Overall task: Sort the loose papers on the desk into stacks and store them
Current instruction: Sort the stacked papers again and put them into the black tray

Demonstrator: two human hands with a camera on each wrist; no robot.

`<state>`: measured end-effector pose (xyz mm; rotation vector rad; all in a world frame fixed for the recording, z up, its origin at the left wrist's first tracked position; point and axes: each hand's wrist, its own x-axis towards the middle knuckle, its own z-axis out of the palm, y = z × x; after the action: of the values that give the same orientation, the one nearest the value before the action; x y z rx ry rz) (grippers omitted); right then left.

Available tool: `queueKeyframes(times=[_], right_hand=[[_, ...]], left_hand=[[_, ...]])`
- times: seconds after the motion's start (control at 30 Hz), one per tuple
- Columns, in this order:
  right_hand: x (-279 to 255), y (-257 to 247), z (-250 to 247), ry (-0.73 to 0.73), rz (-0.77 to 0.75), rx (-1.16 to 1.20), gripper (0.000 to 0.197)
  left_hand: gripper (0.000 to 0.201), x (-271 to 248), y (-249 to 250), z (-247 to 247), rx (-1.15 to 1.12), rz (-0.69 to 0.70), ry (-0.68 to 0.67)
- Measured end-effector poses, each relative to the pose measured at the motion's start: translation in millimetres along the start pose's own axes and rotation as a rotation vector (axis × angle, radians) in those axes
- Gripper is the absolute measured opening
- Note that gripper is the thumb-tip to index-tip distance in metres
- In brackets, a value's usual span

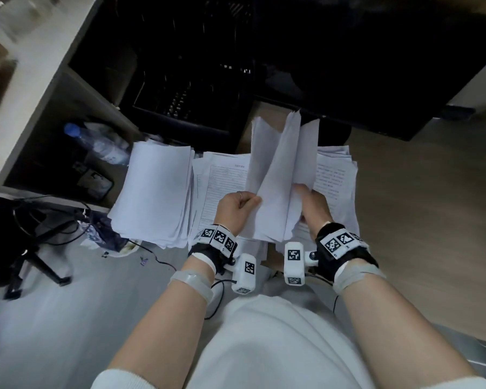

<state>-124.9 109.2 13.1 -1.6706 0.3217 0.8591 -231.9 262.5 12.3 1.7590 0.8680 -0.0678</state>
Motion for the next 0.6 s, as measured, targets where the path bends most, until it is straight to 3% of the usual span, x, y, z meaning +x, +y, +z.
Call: queueKeyframes(times=[0.1,0.2,0.33,0.4,0.47,0.5,0.53,0.6], right_hand=[[-1,2,11,0.133,-0.145,-0.08,0.025],[-8,4,27,0.101,-0.265,-0.147,0.013],[-23,-5,59,0.039,-0.331,-0.288,0.009],[-29,-9,78,0.052,-0.332,-0.32,0.017],[-32,-12,98,0.102,-0.345,-0.32,0.041],[-33,-13,107,0.141,-0.363,-0.342,0.056],[-35,-15,115,0.16,-0.377,-0.365,0.066],[-38,-18,130,0.161,-0.422,-0.403,0.067]], left_hand=[[0.001,2,-11,-23,-0.067,-0.061,0.028],[0.011,5,-17,-46,-0.147,-0.085,-0.016],[0.031,8,-9,-75,-0.178,-0.108,-0.221],[0.043,13,-4,-86,-0.256,-0.164,-0.268],[0.068,17,3,-94,-0.329,-0.192,-0.261],[0.069,19,6,-98,-0.339,-0.183,-0.256],[0.056,21,8,-102,-0.347,-0.171,-0.259],[0.027,24,10,-111,-0.359,-0.151,-0.266]])
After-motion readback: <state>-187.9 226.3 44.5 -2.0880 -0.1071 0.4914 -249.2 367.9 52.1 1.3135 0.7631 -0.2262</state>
